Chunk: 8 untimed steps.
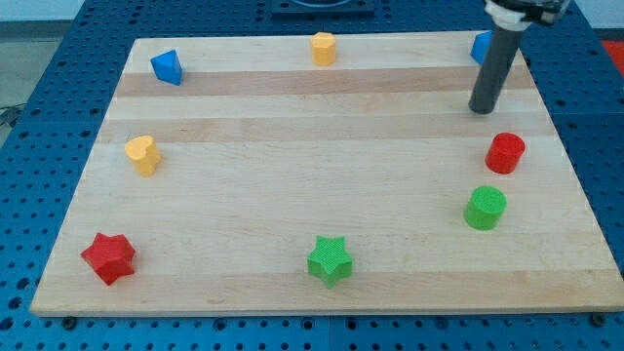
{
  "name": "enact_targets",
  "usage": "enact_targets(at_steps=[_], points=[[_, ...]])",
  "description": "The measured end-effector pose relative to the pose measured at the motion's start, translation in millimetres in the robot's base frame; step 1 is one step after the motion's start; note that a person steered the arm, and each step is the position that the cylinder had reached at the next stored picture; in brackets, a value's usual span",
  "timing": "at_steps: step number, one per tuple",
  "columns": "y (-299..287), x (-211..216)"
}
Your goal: Place green circle in between the green star and red circle
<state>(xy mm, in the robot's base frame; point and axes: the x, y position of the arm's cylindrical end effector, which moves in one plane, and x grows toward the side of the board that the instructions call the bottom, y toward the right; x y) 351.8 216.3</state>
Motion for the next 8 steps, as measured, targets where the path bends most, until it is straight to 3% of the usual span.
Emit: enact_targets(at_steps=[1, 2, 4, 5, 6, 8], points=[[6, -12], [60, 37], [67, 72], [49, 179], [49, 179], [-96, 136]])
